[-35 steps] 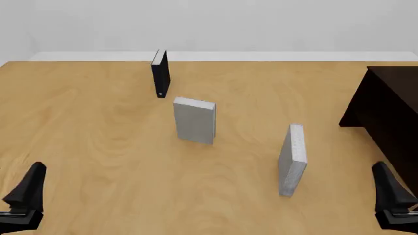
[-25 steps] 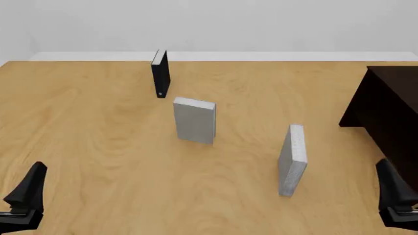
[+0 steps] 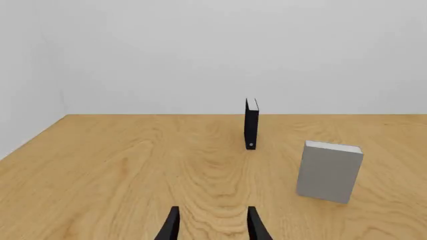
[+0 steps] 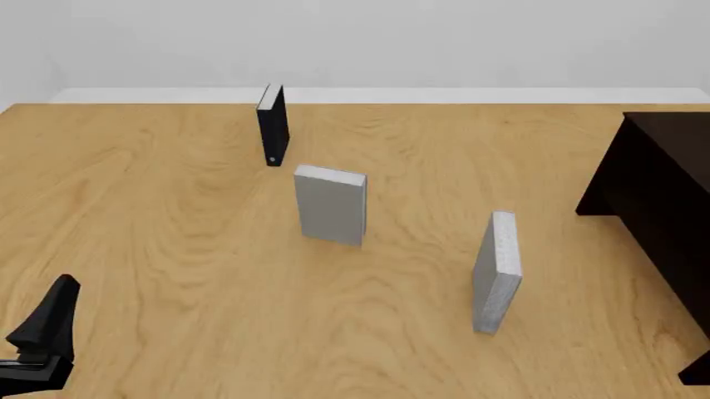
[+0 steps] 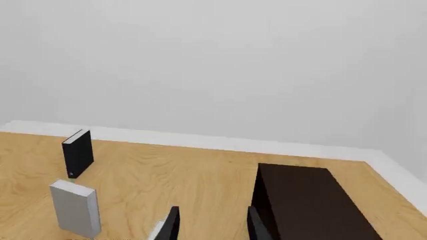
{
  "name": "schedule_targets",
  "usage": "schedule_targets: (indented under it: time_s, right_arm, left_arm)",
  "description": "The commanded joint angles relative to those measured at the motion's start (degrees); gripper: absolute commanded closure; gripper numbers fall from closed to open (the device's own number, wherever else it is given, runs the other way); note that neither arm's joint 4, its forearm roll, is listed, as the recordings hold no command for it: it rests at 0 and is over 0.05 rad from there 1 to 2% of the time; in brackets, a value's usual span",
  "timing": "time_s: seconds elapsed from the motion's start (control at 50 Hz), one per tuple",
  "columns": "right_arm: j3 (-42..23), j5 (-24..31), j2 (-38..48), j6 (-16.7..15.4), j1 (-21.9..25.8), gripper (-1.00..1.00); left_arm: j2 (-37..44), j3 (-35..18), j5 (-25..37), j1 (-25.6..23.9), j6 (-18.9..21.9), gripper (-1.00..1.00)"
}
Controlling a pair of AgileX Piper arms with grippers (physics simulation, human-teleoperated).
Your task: Pick up the book on the right and place it on the cabinet shelf.
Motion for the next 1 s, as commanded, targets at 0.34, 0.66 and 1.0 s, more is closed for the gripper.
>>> schedule_targets:
  time_s: [0.34, 0.66, 1.0]
  right_arm:
    - [-36.5, 25.2, 31.0, -8.2, 11.9, -1.0]
    - [-52.5, 36.7, 45.6, -1.5, 11.6, -1.0]
    - [-57.5, 41.3, 56.9, 2.4, 16.5, -1.0]
  left_arm:
    - [0.0, 0.0, 0.0, 0.0, 0.0, -1.0]
    - [0.0, 0.0, 0.0, 0.0, 0.0, -1.0]
    - [0.0, 0.0, 0.0, 0.0, 0.0, -1.0]
